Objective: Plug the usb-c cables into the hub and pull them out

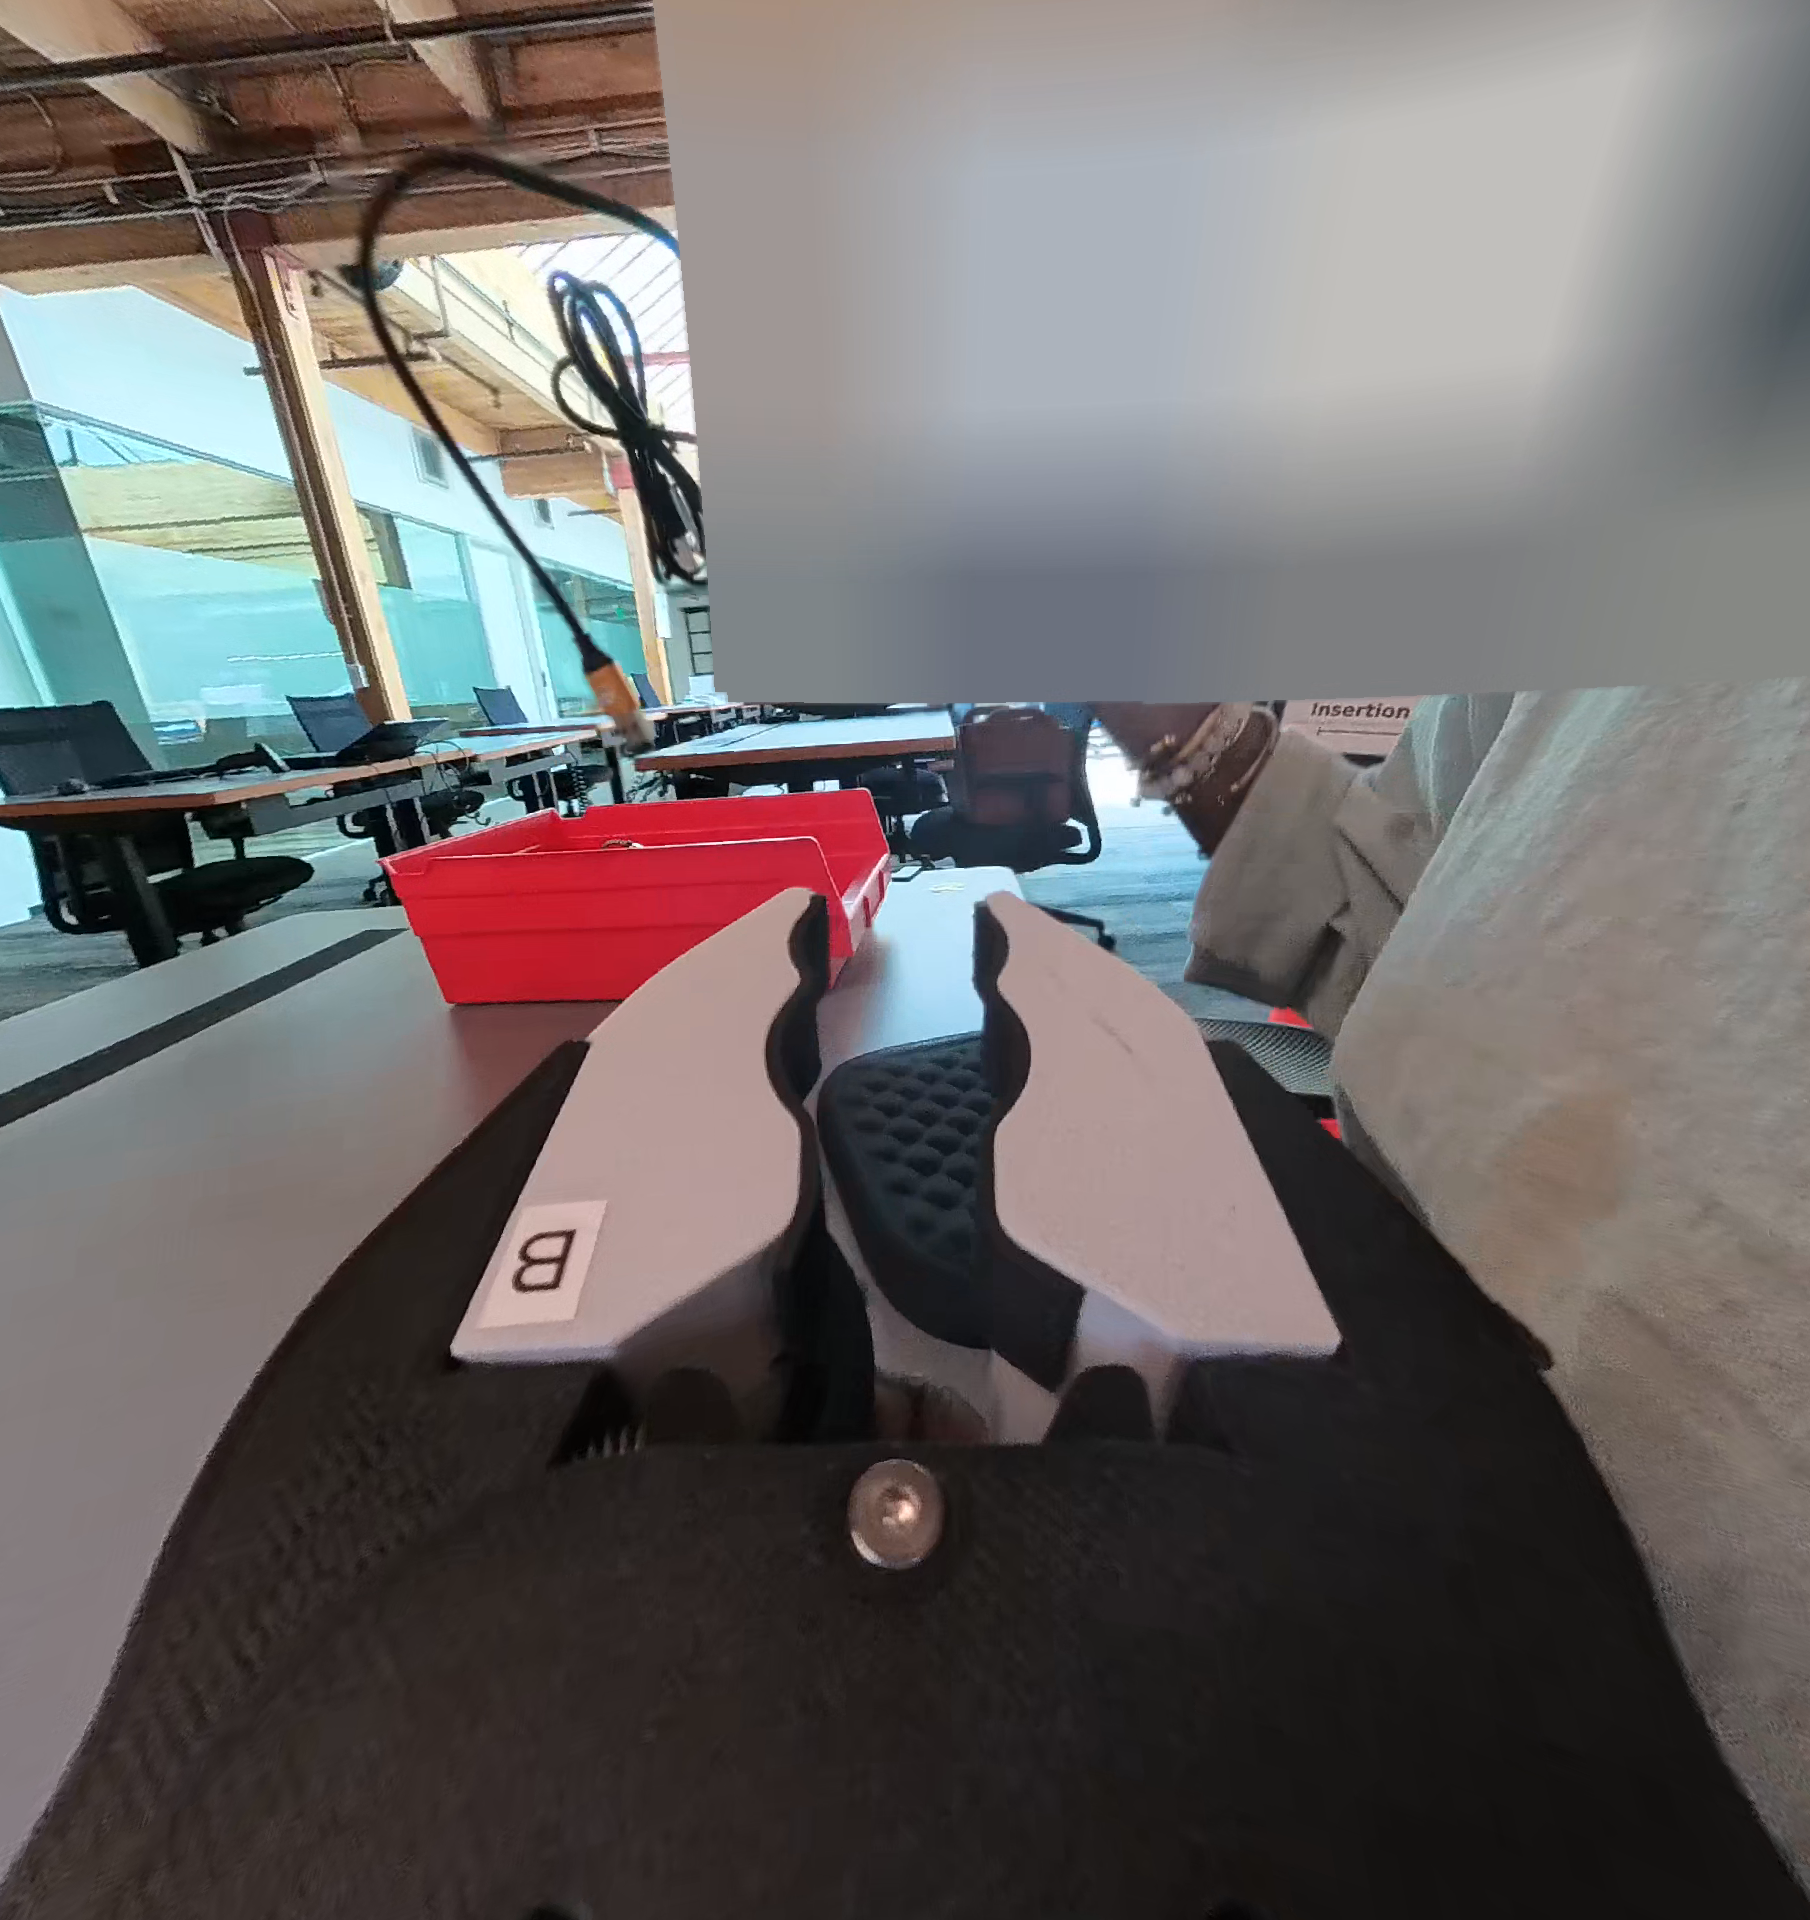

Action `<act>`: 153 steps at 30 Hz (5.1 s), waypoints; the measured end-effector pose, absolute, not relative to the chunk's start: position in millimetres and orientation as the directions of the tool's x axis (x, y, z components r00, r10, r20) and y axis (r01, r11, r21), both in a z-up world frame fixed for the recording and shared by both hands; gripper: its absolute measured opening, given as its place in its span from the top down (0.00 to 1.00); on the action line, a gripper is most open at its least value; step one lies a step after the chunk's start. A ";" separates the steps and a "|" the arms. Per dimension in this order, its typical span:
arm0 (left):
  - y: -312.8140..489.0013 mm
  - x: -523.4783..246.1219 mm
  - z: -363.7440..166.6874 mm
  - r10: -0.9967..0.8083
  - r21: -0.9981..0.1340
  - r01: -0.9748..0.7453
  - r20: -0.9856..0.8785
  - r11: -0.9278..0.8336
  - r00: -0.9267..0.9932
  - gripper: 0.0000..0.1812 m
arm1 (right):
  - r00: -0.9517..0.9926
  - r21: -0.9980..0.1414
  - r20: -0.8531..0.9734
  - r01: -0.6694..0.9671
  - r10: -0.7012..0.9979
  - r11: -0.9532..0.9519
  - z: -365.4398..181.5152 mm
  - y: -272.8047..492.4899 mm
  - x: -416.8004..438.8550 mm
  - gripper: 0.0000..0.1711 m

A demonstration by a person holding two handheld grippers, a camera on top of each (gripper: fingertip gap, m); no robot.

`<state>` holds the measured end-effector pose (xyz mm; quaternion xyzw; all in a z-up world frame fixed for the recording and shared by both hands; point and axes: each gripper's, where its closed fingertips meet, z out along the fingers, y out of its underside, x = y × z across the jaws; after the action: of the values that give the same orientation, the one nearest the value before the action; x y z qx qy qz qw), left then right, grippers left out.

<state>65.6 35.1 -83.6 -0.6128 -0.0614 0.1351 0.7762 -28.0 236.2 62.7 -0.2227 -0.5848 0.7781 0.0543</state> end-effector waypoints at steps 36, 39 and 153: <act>16.4 45.4 -73.4 0.413 -0.931 -0.181 -0.037 0.316 0.910 0.85 | -0.273 -0.788 0.212 0.520 0.938 0.329 -120.0 397.4 -239.3 0.63; 16.5 45.8 -73.2 0.410 -0.931 -0.179 -0.035 0.318 0.911 0.85 | -0.185 -0.844 0.335 0.377 0.924 0.382 -87.5 404.7 -247.3 0.63; -367.8 191.6 -150.2 0.878 -0.899 0.435 -0.251 -0.055 -0.407 0.93 | -0.931 -0.978 0.171 -0.122 0.323 0.167 -100.7 -177.7 29.8 0.72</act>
<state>191.6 -367.8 -150.2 -0.5019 -0.6543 0.5247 0.2111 29.8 -177.7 -100.7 -0.0676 -0.7439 0.6418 0.1733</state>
